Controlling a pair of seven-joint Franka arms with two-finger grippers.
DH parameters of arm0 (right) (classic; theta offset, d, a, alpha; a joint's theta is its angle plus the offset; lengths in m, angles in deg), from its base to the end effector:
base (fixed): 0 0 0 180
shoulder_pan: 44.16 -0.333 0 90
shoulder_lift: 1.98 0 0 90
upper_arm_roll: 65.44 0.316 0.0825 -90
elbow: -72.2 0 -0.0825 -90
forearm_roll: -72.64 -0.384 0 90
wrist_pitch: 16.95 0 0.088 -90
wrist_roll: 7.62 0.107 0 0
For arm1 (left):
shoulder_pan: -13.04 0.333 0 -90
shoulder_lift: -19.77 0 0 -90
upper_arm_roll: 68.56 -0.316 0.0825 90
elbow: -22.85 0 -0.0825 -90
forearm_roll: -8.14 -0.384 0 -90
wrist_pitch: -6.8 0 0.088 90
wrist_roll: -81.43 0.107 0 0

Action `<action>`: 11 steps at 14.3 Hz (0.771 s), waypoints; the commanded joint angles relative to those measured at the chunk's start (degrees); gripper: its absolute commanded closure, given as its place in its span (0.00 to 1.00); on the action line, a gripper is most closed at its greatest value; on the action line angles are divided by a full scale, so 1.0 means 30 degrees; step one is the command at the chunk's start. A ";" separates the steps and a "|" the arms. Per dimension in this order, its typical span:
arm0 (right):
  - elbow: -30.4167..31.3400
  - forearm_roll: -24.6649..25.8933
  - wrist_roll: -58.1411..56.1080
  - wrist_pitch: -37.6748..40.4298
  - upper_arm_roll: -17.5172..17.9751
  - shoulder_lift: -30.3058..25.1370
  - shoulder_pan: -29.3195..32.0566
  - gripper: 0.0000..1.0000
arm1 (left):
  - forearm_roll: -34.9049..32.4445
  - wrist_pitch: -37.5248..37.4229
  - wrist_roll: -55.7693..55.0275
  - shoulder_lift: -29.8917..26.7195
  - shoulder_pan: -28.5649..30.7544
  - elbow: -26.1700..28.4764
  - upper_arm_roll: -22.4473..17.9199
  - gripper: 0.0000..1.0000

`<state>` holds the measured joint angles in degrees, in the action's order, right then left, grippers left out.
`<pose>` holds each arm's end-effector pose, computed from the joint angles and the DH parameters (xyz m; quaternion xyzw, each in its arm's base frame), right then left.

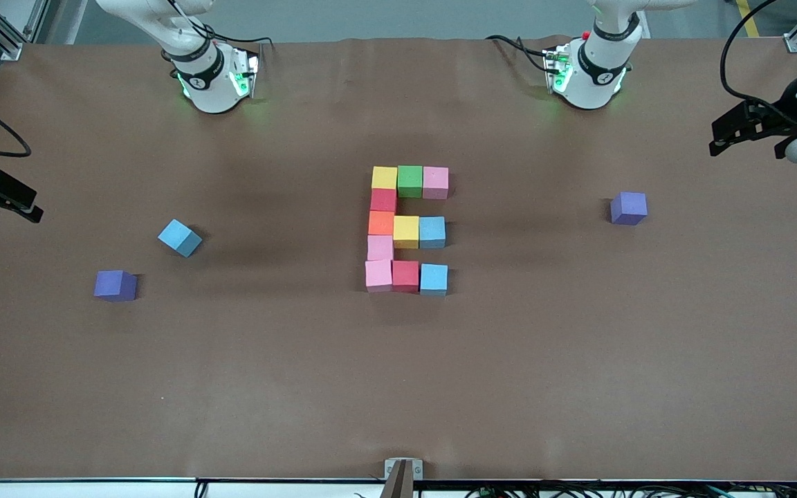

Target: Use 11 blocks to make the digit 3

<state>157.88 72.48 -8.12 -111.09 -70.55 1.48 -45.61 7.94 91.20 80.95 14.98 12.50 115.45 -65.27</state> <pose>0.5800 -0.0351 0.6329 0.9987 -0.0274 0.0437 0.0029 0.5167 -0.0356 0.6398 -0.9991 0.0289 0.0296 0.0053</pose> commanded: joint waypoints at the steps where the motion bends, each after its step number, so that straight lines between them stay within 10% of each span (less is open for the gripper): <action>1: 0.0473 0.0169 -0.0067 -0.0173 -0.0025 -0.0508 -0.0047 0.00 | -0.0080 0.0726 -0.0834 -0.1042 0.0034 0.1274 0.0455 0.00; 11: 0.0473 0.0169 -0.0067 -0.0232 -0.0025 -0.0479 -0.0076 0.00 | -0.0082 -0.0006 -0.0864 -0.0778 0.0093 0.0043 0.0397 0.00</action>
